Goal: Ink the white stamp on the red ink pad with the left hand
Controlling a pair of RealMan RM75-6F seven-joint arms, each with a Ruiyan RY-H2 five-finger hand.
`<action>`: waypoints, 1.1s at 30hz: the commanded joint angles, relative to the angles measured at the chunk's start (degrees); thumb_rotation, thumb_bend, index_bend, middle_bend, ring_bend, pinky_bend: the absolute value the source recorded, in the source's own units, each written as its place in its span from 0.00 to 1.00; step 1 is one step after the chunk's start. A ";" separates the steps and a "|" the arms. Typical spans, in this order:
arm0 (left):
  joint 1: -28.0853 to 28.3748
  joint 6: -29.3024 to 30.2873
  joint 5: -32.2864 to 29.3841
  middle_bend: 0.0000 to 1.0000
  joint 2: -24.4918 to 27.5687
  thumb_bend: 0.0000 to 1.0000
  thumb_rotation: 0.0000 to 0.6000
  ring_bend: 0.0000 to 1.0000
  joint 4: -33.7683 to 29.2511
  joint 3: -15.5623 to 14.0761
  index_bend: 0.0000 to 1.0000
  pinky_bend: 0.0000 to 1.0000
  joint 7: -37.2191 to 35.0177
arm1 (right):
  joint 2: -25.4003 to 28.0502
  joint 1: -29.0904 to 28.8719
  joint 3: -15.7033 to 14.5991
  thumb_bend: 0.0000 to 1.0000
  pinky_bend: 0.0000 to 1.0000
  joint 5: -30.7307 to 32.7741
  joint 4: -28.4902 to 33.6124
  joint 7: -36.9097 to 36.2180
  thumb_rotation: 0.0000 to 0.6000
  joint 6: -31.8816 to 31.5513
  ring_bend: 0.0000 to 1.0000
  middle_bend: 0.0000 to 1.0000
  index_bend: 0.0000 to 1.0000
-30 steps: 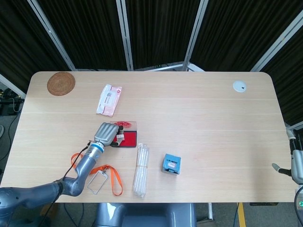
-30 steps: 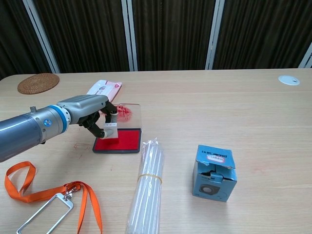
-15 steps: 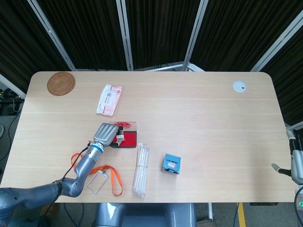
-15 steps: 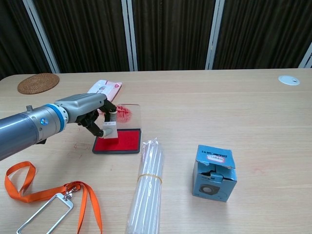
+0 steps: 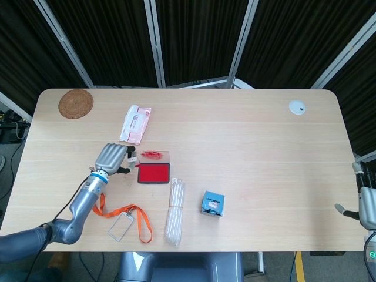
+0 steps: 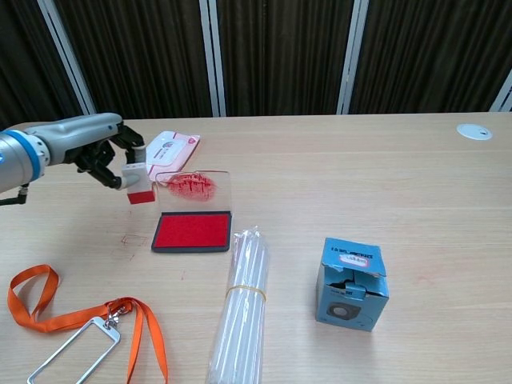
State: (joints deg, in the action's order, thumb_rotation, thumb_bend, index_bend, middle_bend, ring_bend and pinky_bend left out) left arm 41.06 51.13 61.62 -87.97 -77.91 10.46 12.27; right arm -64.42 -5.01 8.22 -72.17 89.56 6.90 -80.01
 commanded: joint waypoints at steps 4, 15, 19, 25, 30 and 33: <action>-2.81 -0.15 2.11 0.53 2.03 0.44 1.00 0.80 2.37 -2.80 0.60 0.78 -3.97 | -0.11 -0.03 -0.22 0.00 0.00 -0.43 0.38 0.47 1.00 -0.19 0.00 0.00 0.00; -4.58 -0.32 6.01 0.50 -1.90 0.43 1.00 0.80 10.57 -5.18 0.57 0.78 -9.15 | -0.35 -0.33 -0.24 0.00 0.00 -0.40 0.48 1.02 1.00 0.11 0.00 0.00 0.00; -4.59 -0.78 6.78 0.49 -3.87 0.42 1.00 0.80 13.25 -5.39 0.56 0.78 -9.89 | -0.31 -0.25 -0.18 0.00 0.00 0.01 0.23 0.88 1.00 0.24 0.00 0.00 0.00; -4.71 -0.84 7.23 0.46 -4.76 0.41 1.00 0.80 14.43 -5.23 0.54 0.78 -9.66 | -0.24 -0.17 -0.21 0.00 0.00 0.09 0.19 0.87 1.00 0.19 0.00 0.00 0.00; -4.81 -1.22 7.37 0.38 -4.72 0.27 1.00 0.80 14.35 -5.16 0.46 0.77 -9.47 | -0.29 -0.21 -0.37 0.00 0.00 0.09 0.23 1.04 1.00 0.38 0.00 0.00 0.00; -4.88 -1.33 7.30 0.35 -4.61 0.23 1.00 0.80 14.14 -5.08 0.42 0.77 -9.06 | -0.26 -0.21 -0.36 0.00 0.00 0.08 0.29 1.01 1.00 0.38 0.00 0.00 0.00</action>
State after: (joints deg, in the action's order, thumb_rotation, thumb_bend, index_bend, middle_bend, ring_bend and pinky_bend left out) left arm 36.20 49.83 68.95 -92.59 -63.75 5.36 3.17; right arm -64.67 -5.21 7.86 -72.08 89.85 7.91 -79.63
